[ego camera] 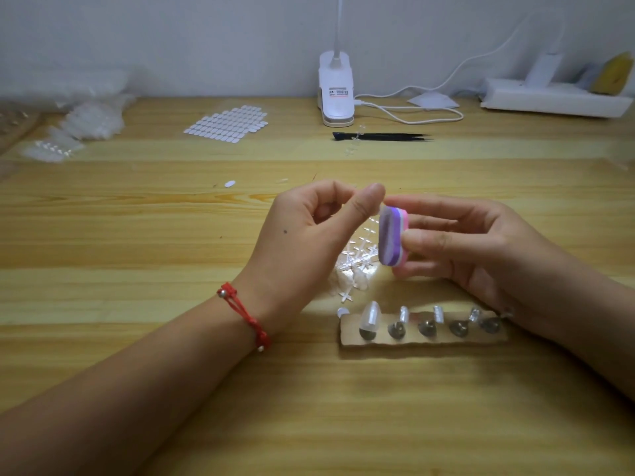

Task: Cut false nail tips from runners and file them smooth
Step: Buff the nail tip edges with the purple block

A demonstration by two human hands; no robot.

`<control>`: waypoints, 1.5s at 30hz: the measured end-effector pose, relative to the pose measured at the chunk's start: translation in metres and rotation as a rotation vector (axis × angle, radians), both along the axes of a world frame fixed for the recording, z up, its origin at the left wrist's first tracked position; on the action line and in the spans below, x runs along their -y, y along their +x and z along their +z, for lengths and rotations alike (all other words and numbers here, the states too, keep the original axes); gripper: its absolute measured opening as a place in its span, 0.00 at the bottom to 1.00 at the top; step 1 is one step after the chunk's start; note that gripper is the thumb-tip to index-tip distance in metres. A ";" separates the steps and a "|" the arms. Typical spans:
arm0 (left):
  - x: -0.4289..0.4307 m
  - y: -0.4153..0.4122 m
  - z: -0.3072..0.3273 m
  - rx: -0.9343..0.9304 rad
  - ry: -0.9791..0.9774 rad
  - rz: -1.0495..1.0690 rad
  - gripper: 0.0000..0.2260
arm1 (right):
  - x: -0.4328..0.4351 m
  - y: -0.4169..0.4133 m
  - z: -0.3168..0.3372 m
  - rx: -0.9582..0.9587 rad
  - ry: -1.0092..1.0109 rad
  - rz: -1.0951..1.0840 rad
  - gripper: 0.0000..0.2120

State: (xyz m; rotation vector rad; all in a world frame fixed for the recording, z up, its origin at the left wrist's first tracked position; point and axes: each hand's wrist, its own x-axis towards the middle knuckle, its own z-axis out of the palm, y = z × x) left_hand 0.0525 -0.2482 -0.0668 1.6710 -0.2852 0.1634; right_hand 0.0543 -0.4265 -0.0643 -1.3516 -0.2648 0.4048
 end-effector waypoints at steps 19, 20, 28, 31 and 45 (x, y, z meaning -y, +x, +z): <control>0.000 0.000 -0.001 -0.032 0.006 -0.021 0.10 | 0.001 0.001 0.000 -0.030 0.005 0.003 0.20; 0.000 -0.001 -0.001 -0.039 0.011 -0.036 0.10 | 0.001 0.001 -0.001 -0.032 0.025 -0.020 0.20; 0.000 -0.001 0.002 -0.058 0.006 -0.043 0.10 | 0.000 0.001 -0.001 -0.022 0.003 -0.019 0.20; 0.001 -0.002 0.002 -0.052 0.011 -0.055 0.10 | 0.001 0.001 -0.001 -0.023 0.025 -0.035 0.20; 0.000 -0.001 0.001 -0.052 0.037 -0.070 0.11 | 0.002 0.003 -0.002 -0.025 0.070 -0.042 0.16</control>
